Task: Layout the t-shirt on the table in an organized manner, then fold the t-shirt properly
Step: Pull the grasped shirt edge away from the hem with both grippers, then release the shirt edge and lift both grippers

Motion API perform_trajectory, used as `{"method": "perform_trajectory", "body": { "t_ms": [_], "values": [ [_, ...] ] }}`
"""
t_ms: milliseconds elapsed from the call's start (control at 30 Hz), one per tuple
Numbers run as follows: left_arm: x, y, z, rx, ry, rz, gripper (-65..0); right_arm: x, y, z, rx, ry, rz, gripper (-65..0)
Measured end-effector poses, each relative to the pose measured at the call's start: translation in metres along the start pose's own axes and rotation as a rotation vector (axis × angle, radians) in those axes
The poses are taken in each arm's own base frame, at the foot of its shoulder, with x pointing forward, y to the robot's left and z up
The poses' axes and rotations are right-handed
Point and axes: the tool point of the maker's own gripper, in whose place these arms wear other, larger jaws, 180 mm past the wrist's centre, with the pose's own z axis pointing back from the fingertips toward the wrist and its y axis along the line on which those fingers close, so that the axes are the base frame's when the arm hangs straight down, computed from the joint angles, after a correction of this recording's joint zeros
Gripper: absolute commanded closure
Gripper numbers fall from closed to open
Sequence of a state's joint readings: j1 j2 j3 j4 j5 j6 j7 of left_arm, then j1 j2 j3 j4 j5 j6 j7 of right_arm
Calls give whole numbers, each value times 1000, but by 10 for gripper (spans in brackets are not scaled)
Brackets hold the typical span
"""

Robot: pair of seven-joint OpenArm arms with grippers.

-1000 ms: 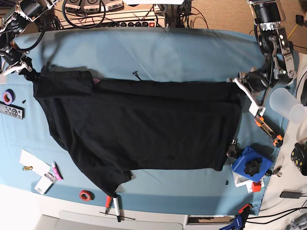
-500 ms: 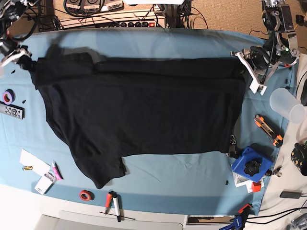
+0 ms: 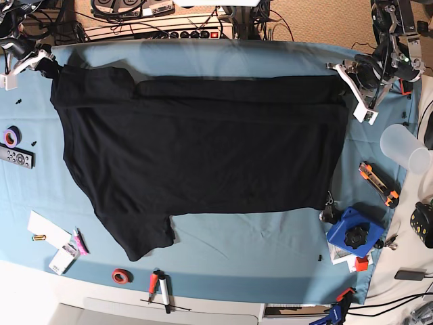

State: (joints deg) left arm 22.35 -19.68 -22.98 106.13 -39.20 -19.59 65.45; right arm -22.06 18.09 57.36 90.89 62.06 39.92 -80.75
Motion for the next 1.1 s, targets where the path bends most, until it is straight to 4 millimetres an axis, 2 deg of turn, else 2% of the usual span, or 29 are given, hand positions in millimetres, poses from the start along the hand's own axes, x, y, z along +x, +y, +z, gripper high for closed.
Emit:
{"method": "perform_trajectory", "body": {
  "t_ms": [233, 367, 500, 667, 800, 1100],
  "values": [
    [-6, 26, 16, 52, 0, 53, 0, 5, 2, 1, 13, -14, 4, 0],
    [-9, 24, 21, 10, -9, 76, 0, 6, 5, 1, 29, -23, 0, 0],
    [-22, 22, 22, -1, 9, 92, 0, 6, 13, 3, 76, -50, -21, 0],
    [-28, 21, 23, -4, 11, 102, 0, -4, 12, 6, 76, -30, -31, 0],
    [-28, 21, 24, -5, 12, 102, 0, -3, 21, 5, 120, -62, -57, 0],
    [-28, 21, 24, -4, 13, 102, 0, -3, 21, 5, 123, -64, -58, 0]
  ]
}}
